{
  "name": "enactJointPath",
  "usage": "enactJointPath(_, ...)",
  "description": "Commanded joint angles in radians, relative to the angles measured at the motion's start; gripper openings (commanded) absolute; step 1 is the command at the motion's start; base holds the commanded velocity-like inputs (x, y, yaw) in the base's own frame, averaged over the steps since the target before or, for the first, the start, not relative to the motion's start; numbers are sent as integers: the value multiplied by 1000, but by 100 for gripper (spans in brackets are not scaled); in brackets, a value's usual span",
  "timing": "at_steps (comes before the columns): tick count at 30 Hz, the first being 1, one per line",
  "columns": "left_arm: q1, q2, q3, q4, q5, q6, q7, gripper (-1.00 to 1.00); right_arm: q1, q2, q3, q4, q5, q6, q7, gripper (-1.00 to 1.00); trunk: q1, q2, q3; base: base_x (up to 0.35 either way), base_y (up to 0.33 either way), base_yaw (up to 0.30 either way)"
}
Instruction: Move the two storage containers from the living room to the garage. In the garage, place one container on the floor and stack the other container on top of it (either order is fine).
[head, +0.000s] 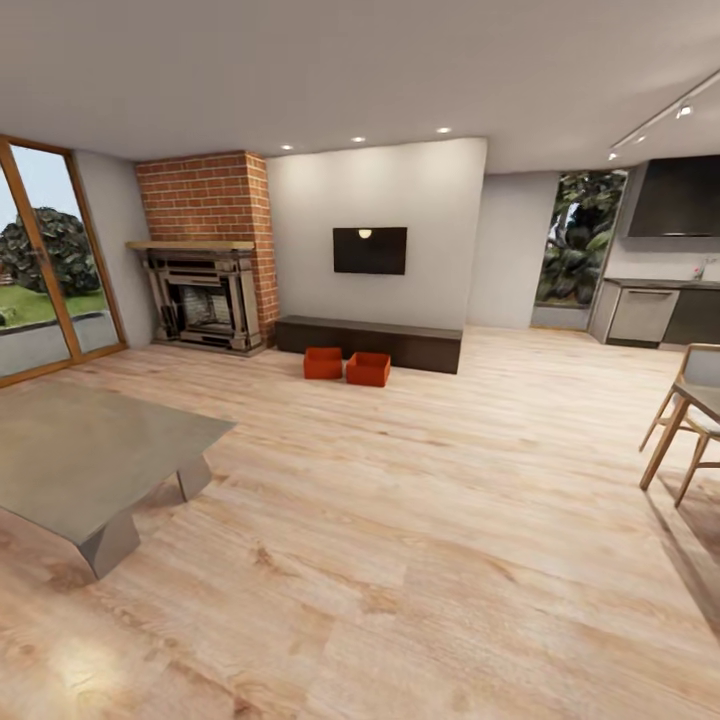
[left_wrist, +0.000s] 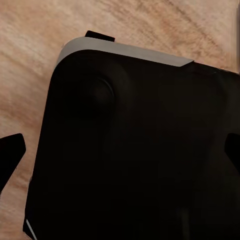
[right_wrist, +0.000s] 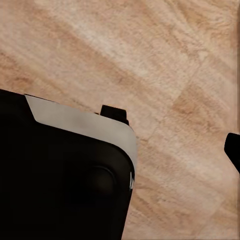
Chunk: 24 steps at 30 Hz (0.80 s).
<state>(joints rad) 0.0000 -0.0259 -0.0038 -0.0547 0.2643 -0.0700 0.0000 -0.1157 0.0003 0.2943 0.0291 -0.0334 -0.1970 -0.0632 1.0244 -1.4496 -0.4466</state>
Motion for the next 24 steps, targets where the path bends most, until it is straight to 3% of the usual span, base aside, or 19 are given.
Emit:
enactJointPath(1,0,0,-1,-1,6,-2,0,100,-1,0,8,3,-3,-5,-3,100,1,0,-1,322,0,0)
enactJointPath(24,0,0,-1,-1,6,-3,0,100,-1,0,8,3,-3,-5,-3,100,1,0,-1,322,0,0)
